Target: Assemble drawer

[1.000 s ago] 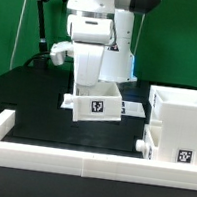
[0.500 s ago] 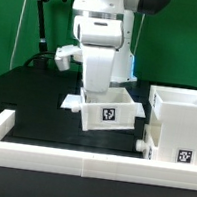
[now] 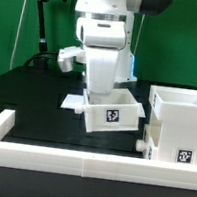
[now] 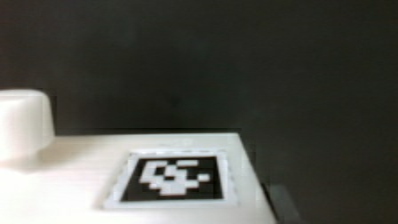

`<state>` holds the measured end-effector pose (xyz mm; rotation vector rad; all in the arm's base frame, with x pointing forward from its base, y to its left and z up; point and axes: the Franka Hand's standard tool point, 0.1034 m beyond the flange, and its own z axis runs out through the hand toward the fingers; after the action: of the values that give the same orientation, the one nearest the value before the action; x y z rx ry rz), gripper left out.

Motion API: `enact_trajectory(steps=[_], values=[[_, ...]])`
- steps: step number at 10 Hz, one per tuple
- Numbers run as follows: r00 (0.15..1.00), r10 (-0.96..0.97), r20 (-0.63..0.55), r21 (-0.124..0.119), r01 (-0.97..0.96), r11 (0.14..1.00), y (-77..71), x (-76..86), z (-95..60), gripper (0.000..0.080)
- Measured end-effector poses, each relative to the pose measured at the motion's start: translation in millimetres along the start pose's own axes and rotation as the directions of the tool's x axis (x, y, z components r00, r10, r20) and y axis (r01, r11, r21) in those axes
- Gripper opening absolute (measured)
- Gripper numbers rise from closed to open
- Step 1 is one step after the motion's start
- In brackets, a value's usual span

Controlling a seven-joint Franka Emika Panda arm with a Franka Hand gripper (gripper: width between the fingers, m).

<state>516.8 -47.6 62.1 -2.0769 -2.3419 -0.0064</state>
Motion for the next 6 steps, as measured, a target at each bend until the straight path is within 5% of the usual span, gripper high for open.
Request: enact_trajectory(steps=[3,6], values=[[1.0,0.021,-0.005,0.007,-0.021,1.0,21.0,19.9,-1.6,0.0044],[0.998,0.055,-0.007,0.015,-0.055,0.998,18.1,24.0,5.7,0.0044]])
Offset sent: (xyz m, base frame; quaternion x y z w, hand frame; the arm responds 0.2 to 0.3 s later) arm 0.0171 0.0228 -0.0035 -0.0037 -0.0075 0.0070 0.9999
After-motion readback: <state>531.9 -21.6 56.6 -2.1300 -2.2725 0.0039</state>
